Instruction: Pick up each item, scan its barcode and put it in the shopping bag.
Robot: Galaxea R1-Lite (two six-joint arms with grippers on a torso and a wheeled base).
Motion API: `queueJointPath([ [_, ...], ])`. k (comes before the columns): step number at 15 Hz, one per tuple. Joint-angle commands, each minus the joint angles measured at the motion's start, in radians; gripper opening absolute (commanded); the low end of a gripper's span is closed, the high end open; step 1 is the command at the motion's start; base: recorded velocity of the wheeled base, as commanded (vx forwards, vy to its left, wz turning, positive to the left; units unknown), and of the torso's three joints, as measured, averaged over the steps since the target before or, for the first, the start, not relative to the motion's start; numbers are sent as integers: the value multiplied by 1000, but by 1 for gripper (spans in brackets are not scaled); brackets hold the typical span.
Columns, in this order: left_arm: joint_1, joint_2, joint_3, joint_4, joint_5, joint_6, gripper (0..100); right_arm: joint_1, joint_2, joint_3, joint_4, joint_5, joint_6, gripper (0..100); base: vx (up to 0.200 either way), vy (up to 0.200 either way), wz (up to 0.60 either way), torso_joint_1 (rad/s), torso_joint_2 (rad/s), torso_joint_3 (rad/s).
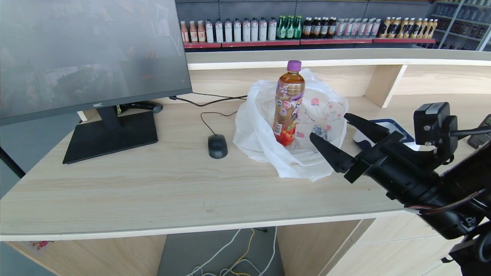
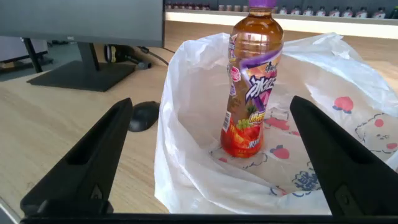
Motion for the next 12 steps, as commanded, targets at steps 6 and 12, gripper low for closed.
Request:
queueJointPath([
  [6, -1, 0, 0, 0, 0, 3, 100, 5, -44, 55, -1, 2, -4, 100, 0, 0, 0, 0, 0, 0],
  [12, -1, 0, 0, 0, 0, -2, 100, 11, -44, 46, -1, 3, -1, 100, -167, 0, 0, 4, 4, 3],
])
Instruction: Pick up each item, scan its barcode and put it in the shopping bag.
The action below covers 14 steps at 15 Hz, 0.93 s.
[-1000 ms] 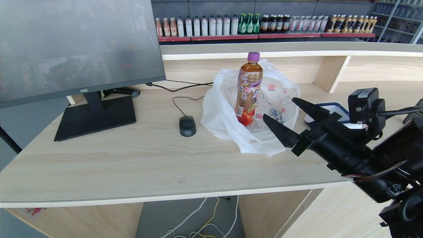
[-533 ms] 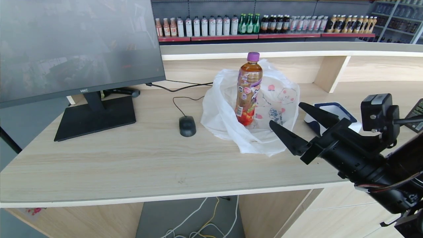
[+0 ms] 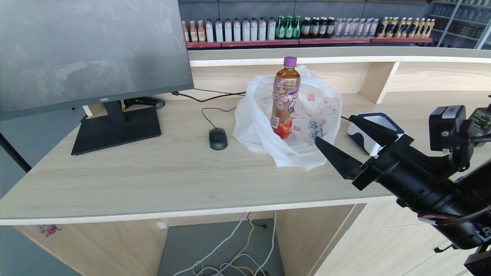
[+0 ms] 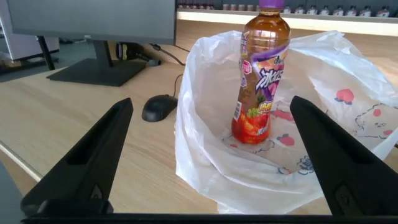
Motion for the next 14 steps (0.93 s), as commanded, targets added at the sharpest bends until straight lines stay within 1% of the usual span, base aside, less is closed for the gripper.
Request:
queueJointPath([
  [1, -2, 0, 0, 0, 0, 2, 100, 0, 2, 2, 0, 1, 0, 100, 0, 0, 0, 0, 0, 0],
  [4, 0, 0, 0, 0, 0, -3, 100, 0, -1, 13, 0, 1, 0, 100, 0, 0, 0, 0, 0, 0],
  [9, 0, 0, 0, 0, 0, -7, 100, 0, -1, 24, 0, 1, 1, 100, 0, -200, 0, 11, 5, -1],
  [12, 0, 0, 0, 0, 0, -7, 100, 0, -1, 82, 0, 1, -5, 100, 0, -200, 0, 1, 1, -1],
  [14, 0, 0, 0, 0, 0, -7, 100, -2, 0, 90, 0, 1, -3, 100, 0, -200, 0, 7, 0, 2],
])
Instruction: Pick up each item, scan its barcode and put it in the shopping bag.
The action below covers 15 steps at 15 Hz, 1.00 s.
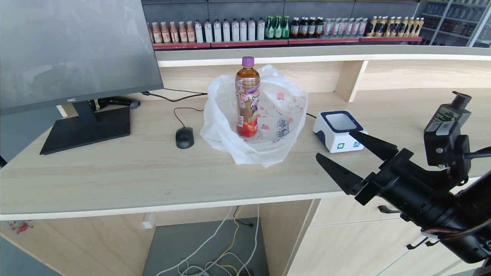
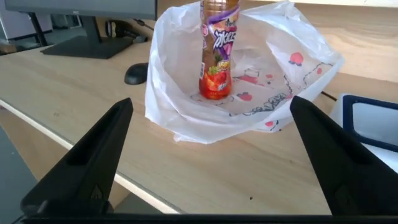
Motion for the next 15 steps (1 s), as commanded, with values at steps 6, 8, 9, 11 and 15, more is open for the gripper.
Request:
queueJointPath([
  [6, 0, 0, 0, 0, 0, 0, 100, -4, 12, 35, -1, 1, -10, 100, 0, -200, 0, 6, 3, 2],
  [8, 0, 0, 0, 0, 0, -2, 100, 3, 19, 38, -1, 1, -15, 100, 0, -200, 0, 0, 5, 2],
  [9, 0, 0, 0, 0, 0, -2, 100, 6, 24, 36, -1, 1, -15, 100, 0, -200, 0, 12, 2, 2],
  [11, 0, 0, 0, 0, 0, -2, 100, 12, 24, 33, -1, 1, -15, 100, 0, -200, 0, 5, 0, -2],
  [15, -2, 0, 0, 0, 0, -2, 100, 18, 22, 26, -1, 1, -15, 100, 0, -200, 0, -2, 4, -1],
])
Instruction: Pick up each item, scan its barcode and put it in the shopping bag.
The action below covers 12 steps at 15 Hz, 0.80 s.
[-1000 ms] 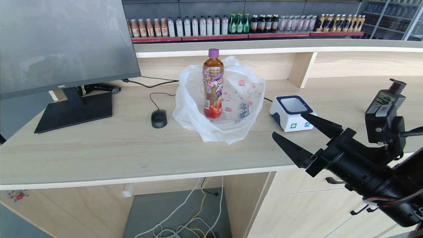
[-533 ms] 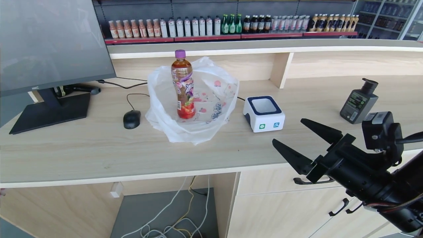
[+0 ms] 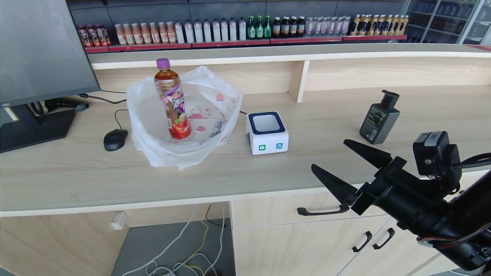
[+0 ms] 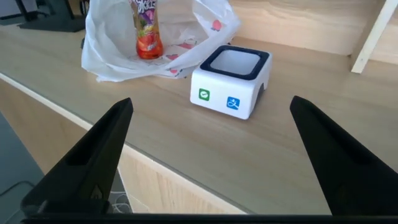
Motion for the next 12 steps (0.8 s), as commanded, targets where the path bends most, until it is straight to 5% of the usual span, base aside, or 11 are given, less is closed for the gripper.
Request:
queueJointPath([
  [1, 0, 0, 0, 0, 0, -1, 100, 1, 5, -8, -1, 1, -1, 100, 0, -200, 0, -2, 2, 2],
  [12, -2, 0, 0, 0, 0, 4, 100, -1, -12, 3, -1, 1, -1, 100, 0, -182, 0, 3, 0, 2],
])
